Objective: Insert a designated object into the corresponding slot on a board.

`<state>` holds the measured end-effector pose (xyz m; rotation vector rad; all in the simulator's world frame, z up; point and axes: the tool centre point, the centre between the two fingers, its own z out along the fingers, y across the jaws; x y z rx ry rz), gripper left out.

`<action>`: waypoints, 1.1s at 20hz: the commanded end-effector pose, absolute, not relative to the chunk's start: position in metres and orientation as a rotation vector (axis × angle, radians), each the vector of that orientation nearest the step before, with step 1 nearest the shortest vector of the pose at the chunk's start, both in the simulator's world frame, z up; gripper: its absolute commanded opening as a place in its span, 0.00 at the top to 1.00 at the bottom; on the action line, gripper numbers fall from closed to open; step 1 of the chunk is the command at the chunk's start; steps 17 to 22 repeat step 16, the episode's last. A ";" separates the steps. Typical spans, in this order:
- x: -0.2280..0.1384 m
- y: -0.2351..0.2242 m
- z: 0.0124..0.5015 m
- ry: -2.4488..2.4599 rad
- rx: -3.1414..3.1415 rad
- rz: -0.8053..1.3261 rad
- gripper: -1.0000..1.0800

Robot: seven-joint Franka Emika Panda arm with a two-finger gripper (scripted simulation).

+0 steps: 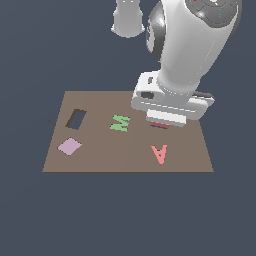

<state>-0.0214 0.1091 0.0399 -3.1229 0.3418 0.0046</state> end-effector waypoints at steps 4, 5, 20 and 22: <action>-0.022 0.110 0.032 0.344 -3.123 0.002 1.00; -0.022 0.110 0.031 0.344 -3.123 0.002 1.00; -0.022 0.110 0.031 0.344 -3.123 0.002 0.04; -0.022 0.110 0.031 0.344 -3.123 0.002 0.04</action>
